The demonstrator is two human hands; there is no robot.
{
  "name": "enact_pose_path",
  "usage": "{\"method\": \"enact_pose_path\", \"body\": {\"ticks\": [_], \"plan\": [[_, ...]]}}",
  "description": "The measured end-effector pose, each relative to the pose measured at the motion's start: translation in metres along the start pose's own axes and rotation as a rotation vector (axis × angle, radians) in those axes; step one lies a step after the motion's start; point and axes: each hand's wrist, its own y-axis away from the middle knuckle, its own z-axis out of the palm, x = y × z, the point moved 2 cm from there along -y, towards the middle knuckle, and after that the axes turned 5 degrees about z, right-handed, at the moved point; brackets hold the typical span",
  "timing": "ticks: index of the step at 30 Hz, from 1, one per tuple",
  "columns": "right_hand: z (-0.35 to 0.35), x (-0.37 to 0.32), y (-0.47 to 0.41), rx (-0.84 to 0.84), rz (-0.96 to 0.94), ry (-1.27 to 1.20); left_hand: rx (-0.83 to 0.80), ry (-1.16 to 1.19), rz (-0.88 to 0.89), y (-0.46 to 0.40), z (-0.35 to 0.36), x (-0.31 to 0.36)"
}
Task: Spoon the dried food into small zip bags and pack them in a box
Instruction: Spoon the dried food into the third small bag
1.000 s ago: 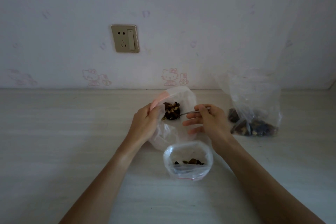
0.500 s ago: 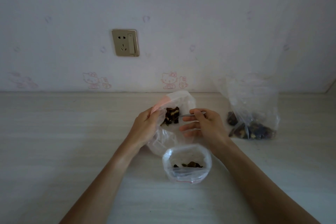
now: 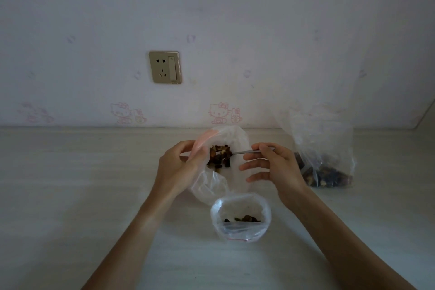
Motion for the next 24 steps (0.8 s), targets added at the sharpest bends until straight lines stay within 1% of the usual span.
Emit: {"method": "enact_pose_path", "body": {"ticks": [4,8,10,13,17,19,21,24], "plan": [[-0.005,-0.017,0.011,-0.031,-0.045,-0.026,0.062,-0.1,0.075,0.012,-0.01,0.004],[-0.014,-0.028,0.03,-0.067,-0.052,-0.077,0.156,-0.193,0.281,0.039,-0.016,0.014],[-0.021,-0.03,0.04,-0.092,-0.06,-0.1,0.161,-0.189,0.351,0.056,-0.015,0.02],[-0.034,-0.029,0.057,-0.128,-0.064,-0.131,0.018,-0.201,0.332,0.08,-0.009,0.024],[-0.051,-0.018,0.078,-0.128,-0.027,-0.09,-0.137,-0.365,0.226,0.099,-0.003,0.015],[-0.056,-0.012,0.087,-0.136,0.0,-0.055,-0.223,-0.37,0.173,0.103,0.001,0.012],[-0.059,-0.009,0.093,-0.15,-0.007,0.01,-0.265,-0.339,0.142,0.103,0.005,0.011],[-0.063,-0.013,0.101,-0.228,-0.12,0.208,-0.255,-0.263,0.143,0.101,0.007,0.014]]}}
